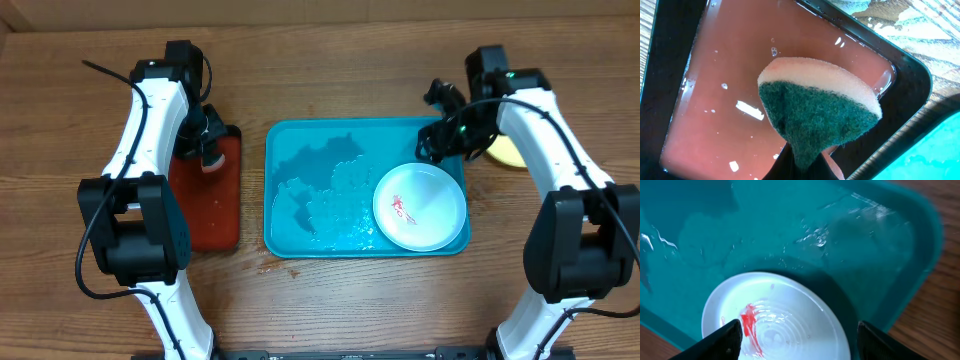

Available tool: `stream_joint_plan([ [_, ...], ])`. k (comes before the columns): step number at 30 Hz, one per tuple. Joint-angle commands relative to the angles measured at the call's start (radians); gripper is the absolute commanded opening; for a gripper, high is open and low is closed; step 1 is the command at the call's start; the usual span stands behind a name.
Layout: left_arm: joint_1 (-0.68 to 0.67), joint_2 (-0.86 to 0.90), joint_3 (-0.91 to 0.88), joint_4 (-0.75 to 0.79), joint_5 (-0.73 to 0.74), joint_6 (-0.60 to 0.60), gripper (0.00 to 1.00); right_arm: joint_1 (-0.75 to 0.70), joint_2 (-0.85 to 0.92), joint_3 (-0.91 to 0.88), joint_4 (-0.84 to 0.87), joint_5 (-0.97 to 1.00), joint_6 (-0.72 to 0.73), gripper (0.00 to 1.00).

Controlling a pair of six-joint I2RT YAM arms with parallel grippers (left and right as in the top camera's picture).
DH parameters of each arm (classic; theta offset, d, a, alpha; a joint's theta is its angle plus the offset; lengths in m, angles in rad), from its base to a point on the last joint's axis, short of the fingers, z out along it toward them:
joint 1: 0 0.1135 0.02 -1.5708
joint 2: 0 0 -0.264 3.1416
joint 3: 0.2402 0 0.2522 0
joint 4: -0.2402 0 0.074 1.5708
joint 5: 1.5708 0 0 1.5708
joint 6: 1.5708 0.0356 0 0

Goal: Clean dirty plates on tray and stack at the side
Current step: 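Move the right gripper to the white plate rim on the blue tray, then grasp the white plate rim with the right gripper and drag it left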

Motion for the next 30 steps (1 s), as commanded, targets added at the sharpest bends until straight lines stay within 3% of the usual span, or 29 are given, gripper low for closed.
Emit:
stream_joint_plan([
  [1, 0.002, 0.003, -0.009, 0.003, 0.009, 0.024, 0.04, -0.002, 0.003, -0.053, 0.022, 0.032, -0.033, 0.68],
  [4, 0.002, 0.003, -0.009, 0.003, 0.009, 0.027, 0.04, -0.003, 0.003, -0.083, 0.029, 0.047, -0.037, 0.61],
  [15, 0.002, 0.003, -0.009, 0.005, 0.009, 0.027, 0.04, -0.003, 0.003, -0.214, 0.111, 0.097, -0.035, 0.64],
  [26, 0.002, 0.003, -0.009, 0.007, 0.01, 0.027, 0.04, 0.002, 0.002, -0.13, 0.089, 0.03, -0.028, 0.7],
  [30, 0.002, 0.003, -0.009, 0.006, 0.01, 0.027, 0.04, 0.001, 0.002, -0.068, 0.069, 0.09, -0.029, 0.72],
])
